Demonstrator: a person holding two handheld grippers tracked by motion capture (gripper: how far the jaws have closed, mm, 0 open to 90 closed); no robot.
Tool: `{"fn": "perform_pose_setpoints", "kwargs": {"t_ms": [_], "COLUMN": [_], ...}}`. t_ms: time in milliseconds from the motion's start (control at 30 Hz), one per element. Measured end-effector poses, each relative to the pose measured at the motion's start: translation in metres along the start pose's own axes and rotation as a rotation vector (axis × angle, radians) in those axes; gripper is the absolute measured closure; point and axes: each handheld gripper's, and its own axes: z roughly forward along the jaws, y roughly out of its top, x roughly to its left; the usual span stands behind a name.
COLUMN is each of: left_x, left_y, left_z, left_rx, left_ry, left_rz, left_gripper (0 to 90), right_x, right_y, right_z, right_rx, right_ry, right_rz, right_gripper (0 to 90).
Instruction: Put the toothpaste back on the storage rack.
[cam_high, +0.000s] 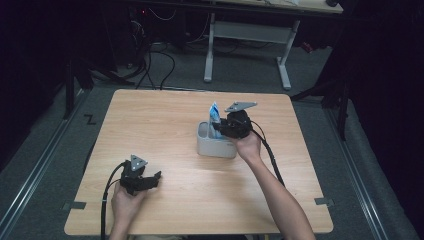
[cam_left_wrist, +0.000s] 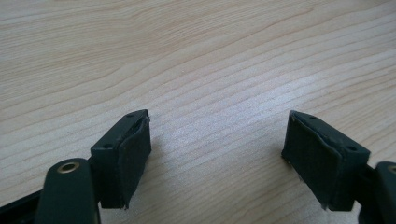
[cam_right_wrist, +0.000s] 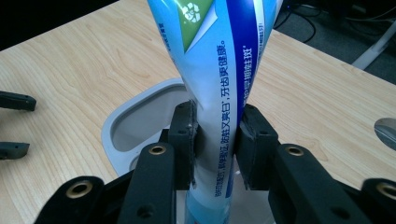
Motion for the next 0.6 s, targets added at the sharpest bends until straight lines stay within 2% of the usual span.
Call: {"fn": "perform_pose_setpoints", "kwargs": {"t_ms": [133,267,400,600], "left_x": [0.0,0.0001,0.0001,0.0001], "left_y": [0.0,0.0,0.0,0.0], "left_z": [0.0,0.0,0.0,0.0], "left_rx": [0.0,0.0,0.0,0.0], "left_ry": [-0.001,-0.001,-0.001,-0.001], "left_rz": [0.0,0.001,0.001,0.0], "left_gripper": [23.5,23.5,23.5,23.5], "right_x": [0.0052,0.0056,0.0083,0.0094], "right_y": [-0.0014,-0.0014,-0.0011,-0.0007], "right_z": [0.0002,0.0013,0.0028,0.0021], "right_rx": [-0.018,-0.016,-0.007,0.004], "right_ry": [-0.021,-0.014,-0.012,-0.025], "right_rz": [-0.017,-0.015,-0.025,-0.025], "right_gripper": [66.6,64.9,54.4,47.7]}}
